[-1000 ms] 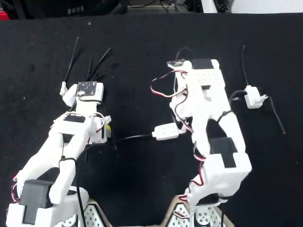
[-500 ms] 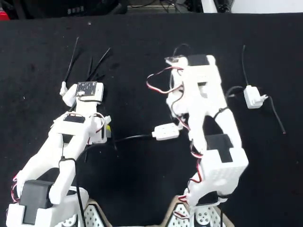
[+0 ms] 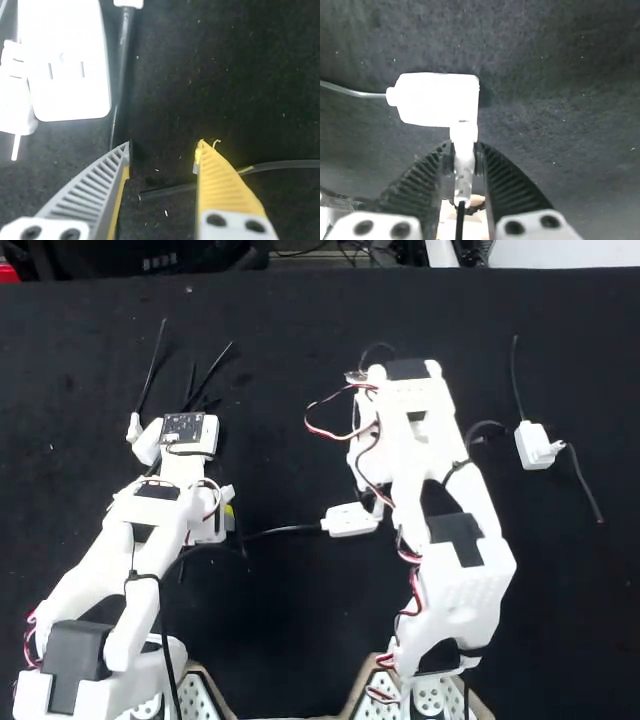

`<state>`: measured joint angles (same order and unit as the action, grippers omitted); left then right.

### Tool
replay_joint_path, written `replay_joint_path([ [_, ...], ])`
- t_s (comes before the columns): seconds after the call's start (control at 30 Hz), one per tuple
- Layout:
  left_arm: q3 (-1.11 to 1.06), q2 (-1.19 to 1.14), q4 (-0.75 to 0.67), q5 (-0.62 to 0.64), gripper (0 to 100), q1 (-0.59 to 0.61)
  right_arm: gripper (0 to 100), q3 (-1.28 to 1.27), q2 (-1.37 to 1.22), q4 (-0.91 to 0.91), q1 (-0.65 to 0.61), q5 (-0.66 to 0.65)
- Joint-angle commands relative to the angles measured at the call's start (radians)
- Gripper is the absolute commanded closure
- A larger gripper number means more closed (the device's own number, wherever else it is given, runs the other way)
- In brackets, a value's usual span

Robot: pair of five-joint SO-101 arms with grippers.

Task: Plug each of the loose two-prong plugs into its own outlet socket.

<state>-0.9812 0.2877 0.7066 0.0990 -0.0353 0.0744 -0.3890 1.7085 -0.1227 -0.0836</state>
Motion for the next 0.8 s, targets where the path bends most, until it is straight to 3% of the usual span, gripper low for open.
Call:
replay_joint_path([
  [0.0, -0.001, 0.018, -0.020, 0.014, 79, 0.004, 98.8, 0.030, -0.008, -0.046, -0.018, 0.032],
  [0.47, -0.001, 0.018, -0.020, 0.014, 79, 0.004, 98.8, 0.005, -0.008, -0.057, -0.064, 0.066],
  [0.77, -0.001, 0.018, -0.020, 0.014, 79, 0.004, 98.8, -0.174, 0.005, -0.249, -0.078, 0.064],
])
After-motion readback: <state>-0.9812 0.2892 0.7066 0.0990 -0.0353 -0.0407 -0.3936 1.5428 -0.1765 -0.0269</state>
